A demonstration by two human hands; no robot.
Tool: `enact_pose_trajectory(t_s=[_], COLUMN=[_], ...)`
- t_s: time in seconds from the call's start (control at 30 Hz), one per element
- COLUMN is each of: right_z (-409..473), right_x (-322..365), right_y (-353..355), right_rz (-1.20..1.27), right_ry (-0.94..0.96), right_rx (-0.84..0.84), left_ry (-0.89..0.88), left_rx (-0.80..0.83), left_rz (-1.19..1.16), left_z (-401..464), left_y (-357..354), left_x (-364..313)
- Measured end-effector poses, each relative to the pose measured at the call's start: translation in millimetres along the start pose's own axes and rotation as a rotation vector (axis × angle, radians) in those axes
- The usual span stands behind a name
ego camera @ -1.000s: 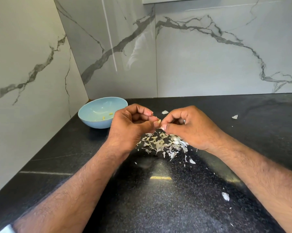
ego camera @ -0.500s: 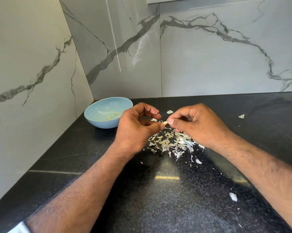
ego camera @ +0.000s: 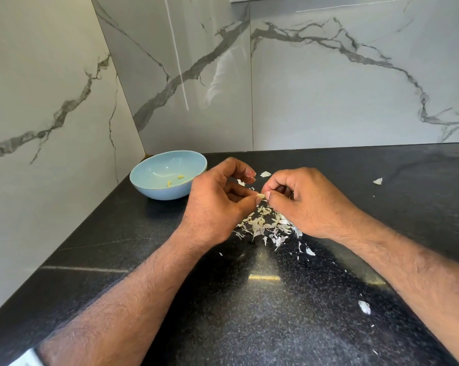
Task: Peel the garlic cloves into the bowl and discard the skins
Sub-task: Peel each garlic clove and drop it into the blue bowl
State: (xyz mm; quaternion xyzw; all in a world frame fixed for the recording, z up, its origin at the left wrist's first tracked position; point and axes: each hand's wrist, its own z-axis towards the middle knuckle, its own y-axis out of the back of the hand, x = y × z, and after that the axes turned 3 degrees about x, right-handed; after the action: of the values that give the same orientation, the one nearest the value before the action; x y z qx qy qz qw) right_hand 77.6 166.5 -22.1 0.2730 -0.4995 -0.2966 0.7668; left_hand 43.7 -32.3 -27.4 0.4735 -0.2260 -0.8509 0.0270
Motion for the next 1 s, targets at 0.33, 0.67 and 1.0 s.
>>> enact_pose_trajectory(t_s=[0.33,0.67,1.0], right_z=[4,3,3], right_x=[2,3,6], right_y=[5,5,10], right_rz=[0.608,0.824,0.820], right_ry=[-0.247,-0.361,-0.316], right_rx=[0.079,0.115,0.170], left_ry=[-0.065,-0.030,0.068], left_rx=[0.006,0.060,0.141], left_rz=[0.052,-0.014,-0.217], left_z=[0,1,2], left_y=[3,-1,-3], left_x=[4,11,14])
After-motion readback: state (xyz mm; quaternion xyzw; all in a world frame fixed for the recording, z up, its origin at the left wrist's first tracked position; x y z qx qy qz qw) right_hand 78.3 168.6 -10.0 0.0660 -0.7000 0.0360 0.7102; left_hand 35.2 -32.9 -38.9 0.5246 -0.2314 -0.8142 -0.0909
